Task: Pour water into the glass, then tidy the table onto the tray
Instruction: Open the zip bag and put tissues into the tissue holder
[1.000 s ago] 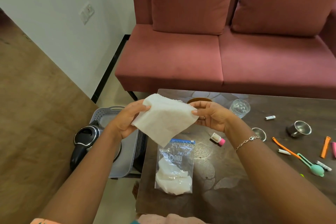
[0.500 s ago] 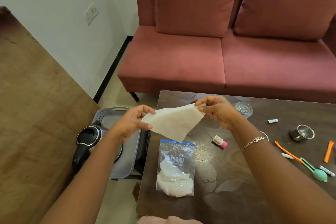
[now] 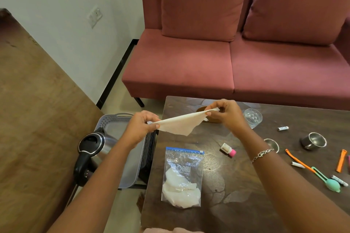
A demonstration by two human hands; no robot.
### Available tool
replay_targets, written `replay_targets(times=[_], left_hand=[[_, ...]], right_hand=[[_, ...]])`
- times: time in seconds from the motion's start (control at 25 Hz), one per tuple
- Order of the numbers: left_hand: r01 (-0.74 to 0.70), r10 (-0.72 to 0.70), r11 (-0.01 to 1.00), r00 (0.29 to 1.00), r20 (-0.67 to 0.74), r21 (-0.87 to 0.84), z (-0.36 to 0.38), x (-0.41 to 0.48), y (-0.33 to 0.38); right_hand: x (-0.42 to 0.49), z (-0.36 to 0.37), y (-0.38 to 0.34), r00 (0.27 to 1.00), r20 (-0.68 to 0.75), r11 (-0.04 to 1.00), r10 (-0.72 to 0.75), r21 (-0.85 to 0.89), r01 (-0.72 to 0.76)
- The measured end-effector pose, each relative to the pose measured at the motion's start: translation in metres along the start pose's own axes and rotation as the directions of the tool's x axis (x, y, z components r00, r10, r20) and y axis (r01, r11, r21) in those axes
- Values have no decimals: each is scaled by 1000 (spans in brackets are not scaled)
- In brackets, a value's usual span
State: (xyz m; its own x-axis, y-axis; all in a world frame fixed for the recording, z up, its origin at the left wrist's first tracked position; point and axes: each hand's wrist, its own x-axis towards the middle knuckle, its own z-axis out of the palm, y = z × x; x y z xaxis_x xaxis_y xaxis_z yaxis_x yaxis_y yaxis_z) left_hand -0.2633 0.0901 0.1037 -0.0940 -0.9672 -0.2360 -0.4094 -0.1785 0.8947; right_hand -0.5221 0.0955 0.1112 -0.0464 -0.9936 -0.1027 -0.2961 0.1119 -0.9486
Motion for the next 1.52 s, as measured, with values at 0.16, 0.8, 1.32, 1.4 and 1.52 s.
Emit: replay_targets(times=[0.16, 0.8, 1.32, 1.4, 1.52], left_hand=[[17, -20, 996, 999, 32, 88, 3, -1, -6], [-87, 168, 937, 961, 218, -338, 55, -4, 21], [256, -237, 723, 964, 117, -641, 98, 17, -1], [191, -179, 888, 982, 68, -418, 100, 29, -4], [-47, 48, 990, 999, -4, 132, 98, 60, -2]], right_hand=[[-1, 0, -9, 997, 49, 997, -60, 56, 57], [9, 9, -65, 918, 329, 966, -223, -54, 254], [9, 18, 19, 988, 76, 991, 131, 29, -133], [23, 9, 27, 999, -11, 971, 45, -235, -46], [52, -10, 41, 990, -84, 804, -111, -593, 39]])
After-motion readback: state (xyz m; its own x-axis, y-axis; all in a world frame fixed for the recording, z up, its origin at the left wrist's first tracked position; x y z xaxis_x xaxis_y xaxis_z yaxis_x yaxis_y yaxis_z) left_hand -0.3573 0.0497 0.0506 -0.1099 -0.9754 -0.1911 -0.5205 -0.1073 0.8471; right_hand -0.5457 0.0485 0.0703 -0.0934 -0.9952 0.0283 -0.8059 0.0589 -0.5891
